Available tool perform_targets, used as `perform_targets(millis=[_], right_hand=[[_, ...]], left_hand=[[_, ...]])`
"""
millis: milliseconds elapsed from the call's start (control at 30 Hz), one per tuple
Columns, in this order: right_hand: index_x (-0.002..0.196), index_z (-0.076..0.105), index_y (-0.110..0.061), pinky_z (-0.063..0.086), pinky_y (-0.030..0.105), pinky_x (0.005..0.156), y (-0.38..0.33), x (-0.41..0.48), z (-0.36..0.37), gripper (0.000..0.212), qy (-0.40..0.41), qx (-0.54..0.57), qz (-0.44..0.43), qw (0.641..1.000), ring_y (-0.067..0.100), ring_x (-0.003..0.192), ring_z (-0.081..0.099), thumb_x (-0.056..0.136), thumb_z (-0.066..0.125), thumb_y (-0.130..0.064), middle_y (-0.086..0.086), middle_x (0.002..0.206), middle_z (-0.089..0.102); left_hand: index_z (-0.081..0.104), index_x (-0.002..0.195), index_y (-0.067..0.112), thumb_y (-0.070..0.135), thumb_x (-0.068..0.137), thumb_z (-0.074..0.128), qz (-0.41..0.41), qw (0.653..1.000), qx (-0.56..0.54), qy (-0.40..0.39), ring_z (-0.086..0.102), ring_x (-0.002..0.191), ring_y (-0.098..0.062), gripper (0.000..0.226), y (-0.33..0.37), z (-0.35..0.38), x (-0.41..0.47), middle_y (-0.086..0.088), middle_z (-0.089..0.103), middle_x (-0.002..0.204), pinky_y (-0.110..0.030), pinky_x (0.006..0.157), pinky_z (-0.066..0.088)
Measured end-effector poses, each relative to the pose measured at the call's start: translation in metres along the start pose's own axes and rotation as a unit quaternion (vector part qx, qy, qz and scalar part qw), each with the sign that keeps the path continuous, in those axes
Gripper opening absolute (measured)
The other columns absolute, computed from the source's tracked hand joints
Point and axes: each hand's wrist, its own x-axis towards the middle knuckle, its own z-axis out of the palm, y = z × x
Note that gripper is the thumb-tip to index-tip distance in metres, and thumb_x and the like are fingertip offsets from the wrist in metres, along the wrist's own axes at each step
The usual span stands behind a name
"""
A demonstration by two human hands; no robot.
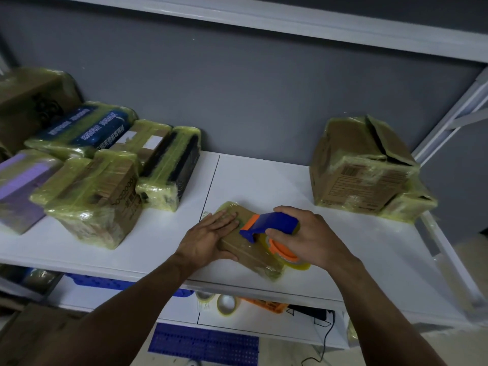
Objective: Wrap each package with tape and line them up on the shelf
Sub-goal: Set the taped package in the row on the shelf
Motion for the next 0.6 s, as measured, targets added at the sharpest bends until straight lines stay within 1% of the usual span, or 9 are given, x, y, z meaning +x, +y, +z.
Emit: perform_targets(millis=[67, 100, 133, 233, 333, 400, 467, 533, 600], right_hand=[[0.115, 0.057, -0.062, 0.046, 0.005, 0.072, -0.002, -0.004, -0.004, 0.037, -0.001, -0.001, -0.008, 1.000, -0.006, 0.098, 0.060, 0.082, 0.072, -0.059, -0.032, 0.098, 0.065], [0.107, 0.054, -0.070, 0.046, 0.003, 0.067, -0.003, -0.006, -0.007, 0.032, -0.003, -0.002, -0.014, 1.000, -0.010, 0.098, 0.059, 0.083, 0.072, -0.058, -0.034, 0.099, 0.064], [0.100, 0.051, -0.075, 0.045, 0.002, 0.064, -0.004, -0.009, -0.010, 0.033, -0.005, -0.004, -0.018, 1.000, -0.016, 0.097, 0.056, 0.084, 0.073, -0.056, -0.039, 0.101, 0.060], [0.096, 0.048, -0.080, 0.044, 0.002, 0.061, -0.006, -0.016, -0.019, 0.039, -0.009, -0.014, -0.020, 1.000, -0.023, 0.096, 0.052, 0.085, 0.074, -0.054, -0.048, 0.102, 0.054], [0.096, 0.044, -0.084, 0.043, 0.005, 0.066, -0.005, -0.021, -0.025, 0.040, -0.015, -0.021, -0.010, 1.000, -0.026, 0.099, 0.048, 0.081, 0.072, -0.060, -0.055, 0.100, 0.051], [0.096, 0.045, -0.082, 0.045, 0.010, 0.068, -0.004, -0.022, -0.026, 0.037, -0.017, -0.026, -0.007, 0.999, -0.025, 0.100, 0.049, 0.080, 0.070, -0.061, -0.053, 0.100, 0.052], [0.097, 0.050, -0.074, 0.050, 0.015, 0.069, 0.000, -0.022, -0.026, 0.032, -0.016, -0.023, -0.003, 1.000, -0.018, 0.098, 0.053, 0.080, 0.071, -0.057, -0.043, 0.101, 0.057], [0.105, 0.052, -0.061, 0.054, 0.024, 0.073, 0.005, -0.019, -0.021, 0.033, -0.017, -0.022, 0.002, 1.000, -0.011, 0.097, 0.055, 0.082, 0.073, -0.052, -0.034, 0.102, 0.059], [0.110, 0.050, -0.054, 0.056, 0.029, 0.077, 0.009, -0.016, -0.017, 0.039, -0.018, -0.017, 0.009, 1.000, -0.007, 0.096, 0.057, 0.079, 0.073, -0.053, -0.028, 0.101, 0.061]], left_hand=[[0.049, 0.150, 0.024, 0.070, 0.069, 0.075, 0.019, 0.999, -0.005, 0.026, 0.033, 0.149, -0.020, 0.097, -0.005, 0.001, 0.003, 0.010, 0.038, 0.158, -0.047, 0.121, 0.032], [0.051, 0.148, 0.023, 0.067, 0.067, 0.078, 0.029, 0.999, -0.003, 0.039, 0.036, 0.147, -0.021, 0.096, -0.008, 0.002, 0.005, 0.009, 0.041, 0.156, -0.049, 0.119, 0.035], [0.053, 0.147, 0.022, 0.066, 0.066, 0.079, 0.040, 0.998, 0.002, 0.047, 0.038, 0.146, -0.022, 0.096, -0.010, 0.004, 0.005, 0.008, 0.043, 0.155, -0.051, 0.117, 0.037], [0.052, 0.147, 0.023, 0.068, 0.066, 0.077, 0.067, 0.996, 0.013, 0.063, 0.040, 0.145, -0.023, 0.096, -0.016, 0.009, 0.006, 0.007, 0.045, 0.154, -0.054, 0.115, 0.038], [0.051, 0.147, 0.024, 0.071, 0.067, 0.071, 0.080, 0.994, 0.017, 0.078, 0.040, 0.144, -0.023, 0.096, -0.022, 0.011, 0.009, 0.008, 0.044, 0.154, -0.055, 0.114, 0.039], [0.051, 0.147, 0.024, 0.073, 0.067, 0.071, 0.088, 0.993, 0.028, 0.075, 0.040, 0.144, -0.023, 0.096, -0.022, 0.009, 0.011, 0.009, 0.043, 0.154, -0.056, 0.114, 0.038], [0.047, 0.148, 0.027, 0.074, 0.067, 0.071, 0.088, 0.994, 0.052, 0.044, 0.040, 0.145, -0.023, 0.097, -0.019, 0.006, 0.014, 0.009, 0.041, 0.155, -0.055, 0.117, 0.033], [0.040, 0.151, 0.032, 0.083, 0.069, 0.064, 0.060, 0.995, 0.075, -0.012, 0.032, 0.150, -0.017, 0.099, -0.015, 0.000, 0.014, 0.014, 0.033, 0.159, -0.053, 0.124, 0.018], [0.032, 0.155, 0.038, 0.100, 0.062, 0.043, 0.007, 0.994, 0.091, -0.065, 0.014, 0.154, -0.007, 0.112, -0.009, -0.007, 0.016, 0.021, 0.020, 0.162, -0.052, 0.127, 0.001]])
